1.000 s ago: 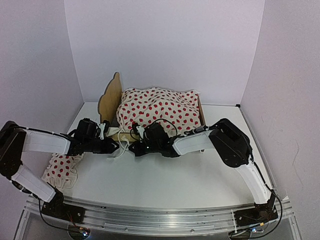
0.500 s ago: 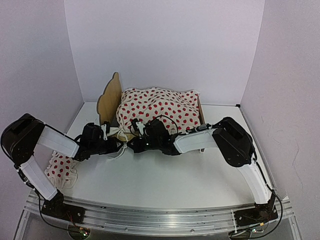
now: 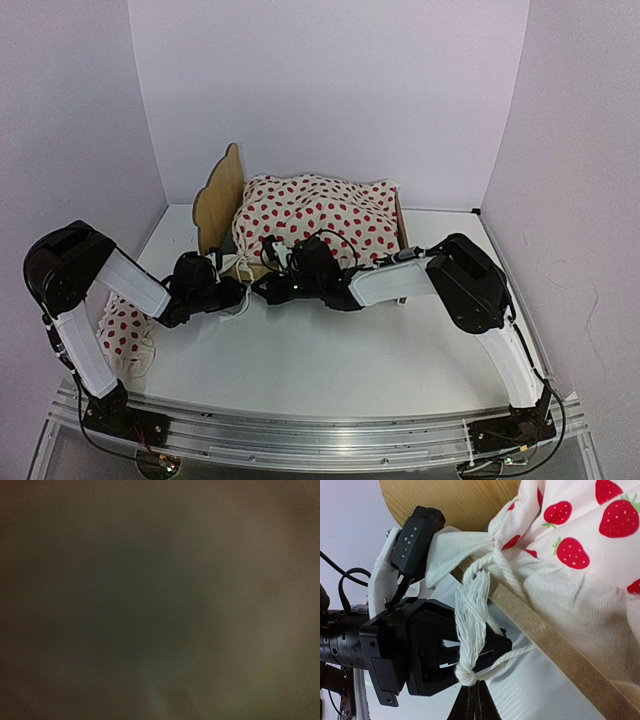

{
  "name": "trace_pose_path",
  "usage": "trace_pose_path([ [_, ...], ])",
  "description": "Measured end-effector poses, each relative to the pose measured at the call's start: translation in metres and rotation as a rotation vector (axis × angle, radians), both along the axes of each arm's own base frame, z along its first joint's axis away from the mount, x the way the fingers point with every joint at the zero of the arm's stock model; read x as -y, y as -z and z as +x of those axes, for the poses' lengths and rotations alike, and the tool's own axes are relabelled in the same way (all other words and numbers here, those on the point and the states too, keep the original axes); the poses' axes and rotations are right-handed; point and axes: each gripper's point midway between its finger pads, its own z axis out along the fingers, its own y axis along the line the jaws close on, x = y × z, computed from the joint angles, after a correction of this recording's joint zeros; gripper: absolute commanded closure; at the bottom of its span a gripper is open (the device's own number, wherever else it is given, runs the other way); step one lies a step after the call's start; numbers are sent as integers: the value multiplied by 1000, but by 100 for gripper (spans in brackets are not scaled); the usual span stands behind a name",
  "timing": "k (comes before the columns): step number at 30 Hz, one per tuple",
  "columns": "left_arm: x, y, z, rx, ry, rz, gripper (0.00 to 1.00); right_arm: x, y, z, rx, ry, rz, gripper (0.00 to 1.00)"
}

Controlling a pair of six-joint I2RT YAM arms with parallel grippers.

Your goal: Set up the pet bed

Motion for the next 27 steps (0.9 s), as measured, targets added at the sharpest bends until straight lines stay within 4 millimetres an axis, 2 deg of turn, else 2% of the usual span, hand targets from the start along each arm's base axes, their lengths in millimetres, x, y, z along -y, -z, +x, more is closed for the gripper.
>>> trace_pose_path([
  [2, 1, -2, 2, 11, -2, -7, 100, 1, 2, -1, -3, 0, -3, 100],
  [9, 5, -10, 1, 38, 34, -6, 100, 4, 4, 2, -25, 14, -22, 100],
  [11, 6, -19, -3, 47, 62, -1, 100, 1, -3, 7, -20, 20, -26, 100],
  [16, 9, -63, -13, 130, 140, 10, 100, -15, -44, 26, 45, 26, 26, 100],
  [19, 9, -76, -19, 152, 186, 45, 100, -23, -56, 33, 66, 24, 53, 100],
  [24, 4, -81, -34, 139, 245, 111, 100, -30, -34, 37, 46, 11, 36, 100],
  [27, 2, -85, -39, 142, 257, 129, 100, -34, -35, 35, 44, -13, 46, 100],
])
